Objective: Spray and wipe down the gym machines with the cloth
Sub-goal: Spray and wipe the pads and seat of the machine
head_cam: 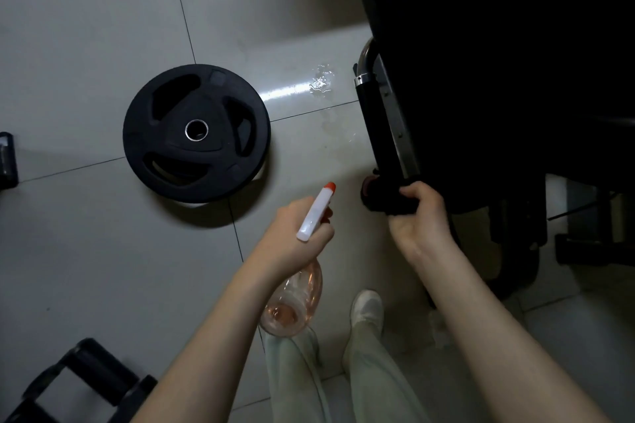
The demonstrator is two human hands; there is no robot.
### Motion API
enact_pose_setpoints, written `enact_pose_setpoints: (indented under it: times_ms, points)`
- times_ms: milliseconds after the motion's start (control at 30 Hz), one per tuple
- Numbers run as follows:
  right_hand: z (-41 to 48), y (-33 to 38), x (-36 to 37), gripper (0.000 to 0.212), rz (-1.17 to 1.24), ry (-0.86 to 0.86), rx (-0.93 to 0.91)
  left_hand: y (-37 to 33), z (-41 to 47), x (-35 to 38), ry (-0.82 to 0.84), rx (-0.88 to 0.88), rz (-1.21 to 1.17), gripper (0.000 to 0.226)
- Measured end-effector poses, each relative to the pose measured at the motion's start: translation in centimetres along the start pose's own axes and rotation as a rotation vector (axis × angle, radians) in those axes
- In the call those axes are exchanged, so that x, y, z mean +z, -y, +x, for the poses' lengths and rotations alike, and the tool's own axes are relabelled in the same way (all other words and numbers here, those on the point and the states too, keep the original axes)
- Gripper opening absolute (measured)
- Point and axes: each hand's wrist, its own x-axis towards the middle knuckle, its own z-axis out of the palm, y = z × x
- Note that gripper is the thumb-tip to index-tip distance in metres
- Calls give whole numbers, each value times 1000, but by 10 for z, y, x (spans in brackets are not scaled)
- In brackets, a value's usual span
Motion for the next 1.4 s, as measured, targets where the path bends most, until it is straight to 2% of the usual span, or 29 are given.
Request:
enact_pose_setpoints:
  times_ms: [133, 267, 400, 433, 500, 567, 667, 733, 867, 967, 1033, 1067, 1167, 1200, 1233, 1333, 1400]
  points:
    - [8, -9, -15, 45, -376, 55, -106, -3, 1, 0, -13, 14, 3, 32]
    - [11, -18, -21, 42, -774, -35, -291, 0, 3, -1, -1, 6, 10, 28]
    - [-3, -23, -32, 34, -888, -94, -377, 1, 2, 0, 12, -7, 14, 24]
    - [-7, -22, -33, 36, -927, -126, -441, 1, 2, 0, 7, -11, 10, 24]
    - [-18, -17, -33, 47, -1061, -164, -700, 0, 1, -1, -2, -10, 0, 23]
    - [-20, -12, -27, 63, -1238, -105, -915, 0, 2, -4, -3, -3, 6, 24]
    - [-2, -11, -15, 77, -1716, -156, -1031, -1, 2, -6, 1, -8, 13, 25]
    - [11, -15, -14, 75, -1862, -178, -1105, -1, 1, -6, -5, -6, 13, 26]
    - [11, -11, -26, 57, -1870, -109, -1129, -3, 1, -7, 1, -2, 16, 27]
    - [6, 7, -13, 45, -1737, -46, -1305, -3, 1, -8, -1, 5, 17, 27]
    - [11, 16, 13, 48, -1768, -18, -1436, -2, 1, -8, -11, -2, 11, 27]
    - [16, 18, 28, 53, -1820, 19, -1437, -1, 2, -8, -14, -5, 12, 28]
    - [34, 9, 56, 71, -2028, 113, -1187, 3, 4, -8, -12, -6, 33, 31]
    - [39, 8, 58, 74, -2058, 109, -1171, 4, 4, -8, -8, -7, 35, 30]
    - [43, 8, 55, 71, -2078, 102, -1199, 5, 5, -8, -3, -8, 39, 30]
    - [44, 12, 33, 48, -2069, 92, -1447, 5, 5, -10, 1, -11, 47, 29]
    - [37, 14, 22, 45, -2108, 129, -1459, 3, 4, -12, -9, -5, 44, 29]
